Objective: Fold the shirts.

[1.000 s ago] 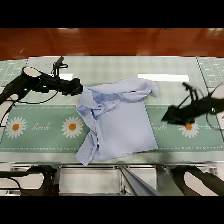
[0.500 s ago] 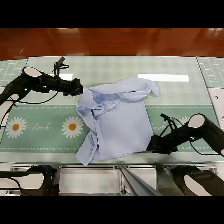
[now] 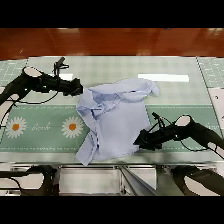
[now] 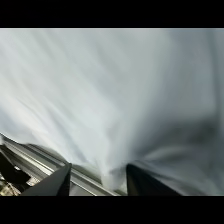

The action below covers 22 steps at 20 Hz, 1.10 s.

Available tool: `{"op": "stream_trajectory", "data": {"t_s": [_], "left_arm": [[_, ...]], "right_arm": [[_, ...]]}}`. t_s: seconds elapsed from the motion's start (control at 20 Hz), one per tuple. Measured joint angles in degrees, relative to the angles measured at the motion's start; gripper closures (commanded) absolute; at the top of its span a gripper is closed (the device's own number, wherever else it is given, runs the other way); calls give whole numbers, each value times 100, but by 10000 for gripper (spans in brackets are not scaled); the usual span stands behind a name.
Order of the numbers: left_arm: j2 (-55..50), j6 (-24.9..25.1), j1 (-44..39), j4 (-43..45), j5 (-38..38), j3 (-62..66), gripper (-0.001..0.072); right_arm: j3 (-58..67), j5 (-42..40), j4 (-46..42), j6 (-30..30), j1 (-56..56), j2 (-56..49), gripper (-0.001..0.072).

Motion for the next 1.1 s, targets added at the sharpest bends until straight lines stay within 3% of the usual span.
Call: {"op": "stream_trajectory", "data": {"t_s": [0.1, 0.15, 0.2, 0.35, 0.55, 0.85, 1.1], "left_arm": [[0, 0, -4, 0, 2, 0, 684], [0, 0, -11, 0, 2, 0, 685], [0, 0, -24, 0, 2, 0, 685], [0, 0, -72, 0, 4, 0, 685], [33, 2, 28, 13, -37, 0, 685], [369, 4, 254, 22, -332, -396, 685], [1207, 0, -44, 17, -188, -1829, 685]], "right_arm": [[0, -365, 278, -96, 13, -50, 377], [0, -544, 385, -153, 13, -72, 506], [-2, -748, 466, -243, 20, -85, 688], [-2, -962, 787, -658, 17, -107, 691], [81, -634, 876, -1027, -232, 4, 691], [1086, -59, -675, -789, -2015, 247, 691], [2986, 450, -1408, -774, -3029, -566, 691]]}}
